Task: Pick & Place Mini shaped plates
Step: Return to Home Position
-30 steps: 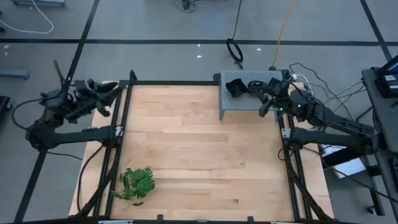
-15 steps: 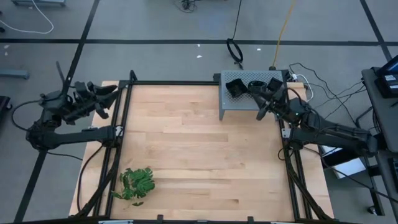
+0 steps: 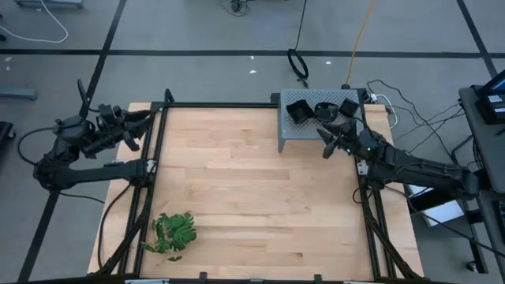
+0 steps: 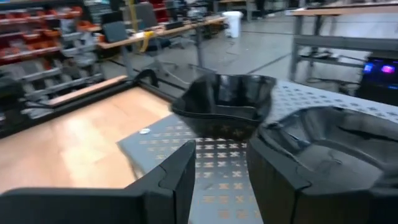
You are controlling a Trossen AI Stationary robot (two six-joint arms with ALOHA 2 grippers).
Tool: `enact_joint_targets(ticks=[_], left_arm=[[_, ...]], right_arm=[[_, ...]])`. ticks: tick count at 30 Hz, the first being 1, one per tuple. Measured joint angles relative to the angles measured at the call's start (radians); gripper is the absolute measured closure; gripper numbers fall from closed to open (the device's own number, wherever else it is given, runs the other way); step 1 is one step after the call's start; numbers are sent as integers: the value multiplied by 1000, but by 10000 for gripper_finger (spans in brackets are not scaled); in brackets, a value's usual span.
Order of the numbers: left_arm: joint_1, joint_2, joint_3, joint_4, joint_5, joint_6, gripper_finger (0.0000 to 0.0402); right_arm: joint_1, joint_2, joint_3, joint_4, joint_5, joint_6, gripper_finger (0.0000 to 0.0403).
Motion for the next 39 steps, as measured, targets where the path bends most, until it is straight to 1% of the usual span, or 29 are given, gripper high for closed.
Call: enact_joint_targets(ticks=[4,22,30,39], left_arm=[[0,0,0,1,0,-5,218],[0,0,0,-1,3,-16,218],[0,0,0,-48,3,-50,218],[0,0,0,-47,3,-49,218]], right_arm=[[0,-26,0,0,-84,-12,273],[0,-215,0,-16,-105,-65,273],[0,-314,0,-16,-105,-76,273],[0,-364,-15,-10,-107,-59,273]])
